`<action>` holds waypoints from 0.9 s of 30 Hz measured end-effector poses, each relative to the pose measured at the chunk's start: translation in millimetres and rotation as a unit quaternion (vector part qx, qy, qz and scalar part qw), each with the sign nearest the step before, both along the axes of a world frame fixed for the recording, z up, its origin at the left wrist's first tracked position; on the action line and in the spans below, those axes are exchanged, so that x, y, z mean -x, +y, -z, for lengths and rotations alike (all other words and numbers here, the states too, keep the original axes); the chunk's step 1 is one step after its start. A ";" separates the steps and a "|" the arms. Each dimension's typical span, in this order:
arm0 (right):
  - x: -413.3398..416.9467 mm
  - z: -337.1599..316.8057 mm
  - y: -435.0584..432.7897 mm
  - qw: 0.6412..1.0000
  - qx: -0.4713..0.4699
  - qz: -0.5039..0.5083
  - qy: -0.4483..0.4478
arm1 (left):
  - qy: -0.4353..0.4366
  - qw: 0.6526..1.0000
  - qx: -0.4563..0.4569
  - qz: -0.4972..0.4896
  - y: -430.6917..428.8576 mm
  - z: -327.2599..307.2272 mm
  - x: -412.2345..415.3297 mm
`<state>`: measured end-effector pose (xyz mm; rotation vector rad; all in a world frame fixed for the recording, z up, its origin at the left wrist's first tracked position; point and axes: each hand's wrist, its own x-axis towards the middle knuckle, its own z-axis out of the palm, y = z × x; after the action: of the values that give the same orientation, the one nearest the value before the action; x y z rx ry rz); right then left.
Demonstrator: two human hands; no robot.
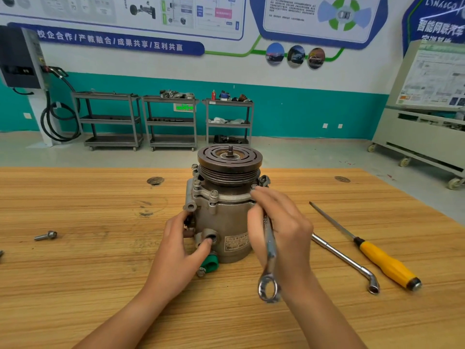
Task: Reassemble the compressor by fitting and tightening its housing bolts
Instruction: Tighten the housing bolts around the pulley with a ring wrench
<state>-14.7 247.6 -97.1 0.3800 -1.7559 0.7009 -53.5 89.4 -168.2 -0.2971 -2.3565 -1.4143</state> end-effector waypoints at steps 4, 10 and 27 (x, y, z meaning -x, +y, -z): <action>-4.4 -9.3 5.3 0.974 0.199 -0.103 -0.044 | -0.007 1.000 0.005 0.002 -1.3 -0.7 0.7; -1.5 -42.0 52.9 0.850 0.429 -0.282 -0.116 | -0.007 1.000 0.003 0.003 -1.2 -0.1 0.4; 35.9 -56.7 76.9 0.774 0.447 -0.323 -0.311 | 0.006 1.000 0.014 -0.002 -1.5 1.0 1.7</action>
<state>-50.7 324.5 -40.5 0.0533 -1.6077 2.2554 -55.2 87.9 -169.3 -0.3079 -2.3680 -1.3761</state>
